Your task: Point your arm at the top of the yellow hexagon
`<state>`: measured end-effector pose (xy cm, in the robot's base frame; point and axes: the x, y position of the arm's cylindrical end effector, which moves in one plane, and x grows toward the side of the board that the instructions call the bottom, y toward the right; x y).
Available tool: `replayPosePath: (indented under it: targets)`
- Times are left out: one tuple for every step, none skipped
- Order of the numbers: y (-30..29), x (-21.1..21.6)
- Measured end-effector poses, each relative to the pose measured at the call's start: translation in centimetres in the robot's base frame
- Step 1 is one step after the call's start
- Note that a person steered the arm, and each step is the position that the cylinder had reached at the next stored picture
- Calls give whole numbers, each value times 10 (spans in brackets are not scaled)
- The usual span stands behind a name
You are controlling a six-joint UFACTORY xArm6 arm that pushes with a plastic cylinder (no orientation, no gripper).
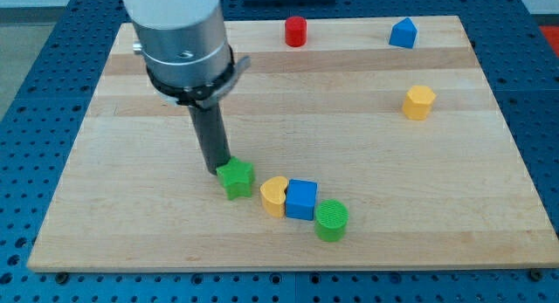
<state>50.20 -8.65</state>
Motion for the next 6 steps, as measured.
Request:
replayPosePath:
  targets:
    - [7, 2]
    - [13, -25]
    - [36, -66]
    - [76, -96]
    - [123, -123]
    - [174, -140]
